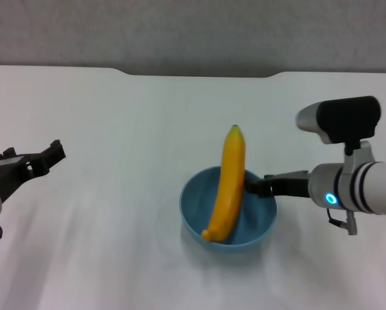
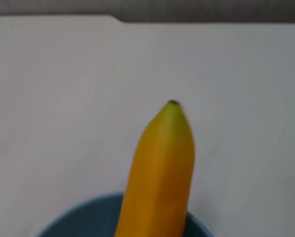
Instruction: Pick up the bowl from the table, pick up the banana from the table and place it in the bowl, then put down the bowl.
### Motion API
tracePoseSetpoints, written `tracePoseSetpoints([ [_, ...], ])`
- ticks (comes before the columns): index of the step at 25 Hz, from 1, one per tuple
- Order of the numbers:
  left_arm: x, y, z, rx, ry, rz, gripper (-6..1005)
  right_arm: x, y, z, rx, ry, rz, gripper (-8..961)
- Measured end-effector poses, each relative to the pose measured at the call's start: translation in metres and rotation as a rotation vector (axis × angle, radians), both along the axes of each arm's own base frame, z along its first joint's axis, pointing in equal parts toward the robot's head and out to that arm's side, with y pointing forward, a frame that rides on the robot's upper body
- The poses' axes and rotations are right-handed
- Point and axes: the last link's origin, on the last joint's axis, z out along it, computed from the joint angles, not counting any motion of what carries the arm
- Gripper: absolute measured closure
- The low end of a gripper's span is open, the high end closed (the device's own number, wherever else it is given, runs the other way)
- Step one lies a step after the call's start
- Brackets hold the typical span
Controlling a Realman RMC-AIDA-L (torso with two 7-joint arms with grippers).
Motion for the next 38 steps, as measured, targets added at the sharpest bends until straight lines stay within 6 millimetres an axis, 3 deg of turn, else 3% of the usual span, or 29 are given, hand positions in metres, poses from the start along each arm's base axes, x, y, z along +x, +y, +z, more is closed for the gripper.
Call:
tracePoseSetpoints([
  [4,-0.004,-0.001,0.002,0.009,0.001,0.005,92,-0.001,-0.008,0.016,0.049,0.032,0.036,422],
  [9,-0.007,-0.007,0.009,0.06,-0.017,-0.041,92,0.011,-0.023,0.038,0.127,0.031,0.073,311],
  [14,-0.015,-0.018,0.011,0.137,-0.041,-0.151,92,0.019,-0.034,0.069,0.334,0.01,0.152,199],
  [18,-0.03,-0.03,0.008,0.21,-0.07,-0.281,92,0.028,-0.047,0.084,0.508,-0.009,0.184,204],
  [22,-0.048,-0.042,0.006,0.28,-0.094,-0.416,91,0.034,-0.053,0.085,0.593,-0.019,0.193,207],
  [26,-0.061,-0.047,0.0,0.3,-0.113,-0.487,92,0.047,-0.059,0.072,0.631,-0.058,0.211,209],
  [32,-0.093,-0.046,-0.01,0.266,-0.091,-0.398,94,0.069,-0.088,0.051,0.801,-0.145,0.335,209],
  [34,-0.107,-0.043,-0.012,0.263,-0.122,-0.326,94,0.075,-0.103,0.048,0.889,-0.082,0.418,209],
  [38,-0.115,-0.043,-0.011,0.281,-0.133,-0.281,96,0.08,-0.107,0.05,0.914,0.064,0.41,209],
])
